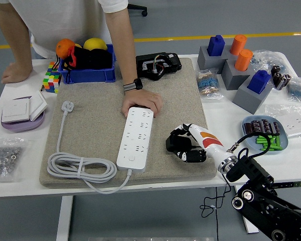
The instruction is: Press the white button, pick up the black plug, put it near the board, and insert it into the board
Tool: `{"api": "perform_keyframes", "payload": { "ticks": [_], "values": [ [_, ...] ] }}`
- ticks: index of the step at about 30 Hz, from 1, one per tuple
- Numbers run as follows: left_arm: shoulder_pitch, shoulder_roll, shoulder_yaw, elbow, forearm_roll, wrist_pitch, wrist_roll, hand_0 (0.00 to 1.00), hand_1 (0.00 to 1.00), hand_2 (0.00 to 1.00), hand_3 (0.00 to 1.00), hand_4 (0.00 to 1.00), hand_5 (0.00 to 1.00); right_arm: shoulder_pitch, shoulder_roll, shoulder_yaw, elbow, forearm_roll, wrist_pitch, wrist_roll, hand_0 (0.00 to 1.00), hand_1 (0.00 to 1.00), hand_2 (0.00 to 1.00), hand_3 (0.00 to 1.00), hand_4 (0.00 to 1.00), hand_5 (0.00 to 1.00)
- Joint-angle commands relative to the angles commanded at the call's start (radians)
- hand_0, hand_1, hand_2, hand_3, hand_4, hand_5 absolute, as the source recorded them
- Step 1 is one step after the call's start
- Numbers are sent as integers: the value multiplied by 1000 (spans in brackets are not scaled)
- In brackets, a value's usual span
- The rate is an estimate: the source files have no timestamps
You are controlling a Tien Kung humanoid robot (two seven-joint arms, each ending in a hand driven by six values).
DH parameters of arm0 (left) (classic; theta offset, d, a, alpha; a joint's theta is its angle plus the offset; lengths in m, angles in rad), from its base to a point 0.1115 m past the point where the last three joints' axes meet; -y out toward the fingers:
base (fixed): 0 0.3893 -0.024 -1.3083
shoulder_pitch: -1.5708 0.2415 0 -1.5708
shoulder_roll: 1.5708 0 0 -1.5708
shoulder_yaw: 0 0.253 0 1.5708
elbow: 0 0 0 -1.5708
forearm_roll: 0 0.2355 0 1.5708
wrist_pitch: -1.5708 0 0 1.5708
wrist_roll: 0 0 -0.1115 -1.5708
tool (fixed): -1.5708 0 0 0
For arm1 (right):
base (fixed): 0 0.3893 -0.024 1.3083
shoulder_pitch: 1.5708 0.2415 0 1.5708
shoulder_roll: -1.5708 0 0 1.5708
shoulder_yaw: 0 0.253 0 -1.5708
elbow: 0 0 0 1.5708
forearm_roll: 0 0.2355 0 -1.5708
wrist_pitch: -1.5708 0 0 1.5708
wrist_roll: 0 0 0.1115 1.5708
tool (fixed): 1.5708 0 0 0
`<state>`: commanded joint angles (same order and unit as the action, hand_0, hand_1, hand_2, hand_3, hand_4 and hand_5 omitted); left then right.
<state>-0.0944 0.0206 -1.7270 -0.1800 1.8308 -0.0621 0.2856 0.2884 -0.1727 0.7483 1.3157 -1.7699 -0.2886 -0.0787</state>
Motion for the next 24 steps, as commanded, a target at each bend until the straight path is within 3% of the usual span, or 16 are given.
{"api": "perform_keyframes", "payload": {
  "ticks": [12, 23, 24],
  "values": [
    [-1, 0, 2, 0, 1, 0, -1, 624, 631, 636, 694, 558, 396, 3, 3, -11, -17, 10, -21, 24, 596, 611, 598, 618, 728, 22],
    [-1, -1, -1, 0, 2, 1, -1, 624, 630, 636, 694, 558, 396, 0, 2, -12, -19, 12, -27, 34, 590, 609, 601, 632, 748, 33],
    [-2, -1, 0, 0, 2, 0, -1, 625, 631, 635, 694, 558, 395, 0, 2, -12, -18, 11, -27, 34, 588, 614, 603, 562, 755, 36]
  ]
}}
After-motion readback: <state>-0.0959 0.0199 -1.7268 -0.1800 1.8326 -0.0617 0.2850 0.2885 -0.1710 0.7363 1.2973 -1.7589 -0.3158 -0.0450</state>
